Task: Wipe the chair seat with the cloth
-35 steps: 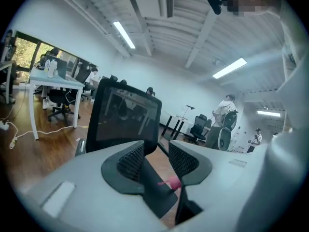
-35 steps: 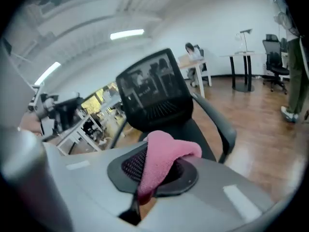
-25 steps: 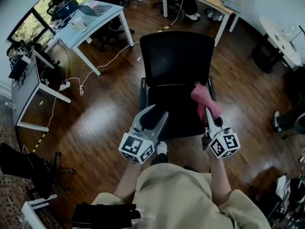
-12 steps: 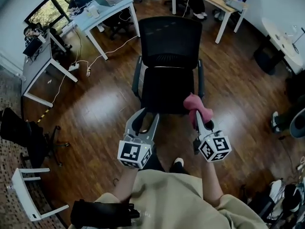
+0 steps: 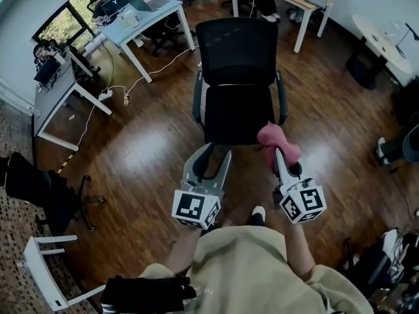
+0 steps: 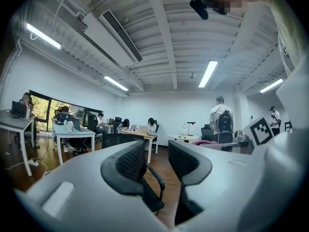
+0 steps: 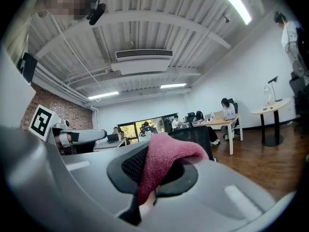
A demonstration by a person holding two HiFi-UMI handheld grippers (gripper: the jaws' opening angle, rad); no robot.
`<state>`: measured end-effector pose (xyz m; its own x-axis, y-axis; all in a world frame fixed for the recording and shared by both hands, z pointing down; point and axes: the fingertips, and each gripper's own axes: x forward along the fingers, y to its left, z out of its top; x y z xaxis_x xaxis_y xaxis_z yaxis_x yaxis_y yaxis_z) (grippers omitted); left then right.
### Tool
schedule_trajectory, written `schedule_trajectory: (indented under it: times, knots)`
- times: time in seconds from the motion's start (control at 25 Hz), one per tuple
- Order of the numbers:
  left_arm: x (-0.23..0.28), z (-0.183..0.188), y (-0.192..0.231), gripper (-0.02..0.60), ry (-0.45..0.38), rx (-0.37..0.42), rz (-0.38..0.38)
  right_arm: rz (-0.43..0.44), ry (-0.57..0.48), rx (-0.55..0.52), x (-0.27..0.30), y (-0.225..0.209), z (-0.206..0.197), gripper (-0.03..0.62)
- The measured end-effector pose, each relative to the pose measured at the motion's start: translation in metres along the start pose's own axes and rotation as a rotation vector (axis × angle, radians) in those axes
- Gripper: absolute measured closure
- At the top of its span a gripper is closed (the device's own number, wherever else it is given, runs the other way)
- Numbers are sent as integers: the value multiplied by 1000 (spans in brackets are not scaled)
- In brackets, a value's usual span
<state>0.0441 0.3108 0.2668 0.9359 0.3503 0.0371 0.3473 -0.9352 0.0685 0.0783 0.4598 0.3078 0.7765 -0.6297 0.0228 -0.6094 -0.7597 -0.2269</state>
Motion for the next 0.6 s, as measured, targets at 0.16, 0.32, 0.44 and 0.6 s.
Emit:
schedule_trajectory:
  times: [0.16,0.32,0.44,0.6]
  knots:
    - [-26,-4,20,436,-2,-30,-9,-50,25,-64,3,24,-11,577]
    - [-37,-12,24,418,25,68,-68,-62,57,-70,8,44,-25,577]
    - [-36,-7,30,417,11,50,-55,-73,56,-76,13,49,-24,577]
    - [-46,-10,51,419,3,-4,20,-64,50,-100,13,60,-24,577]
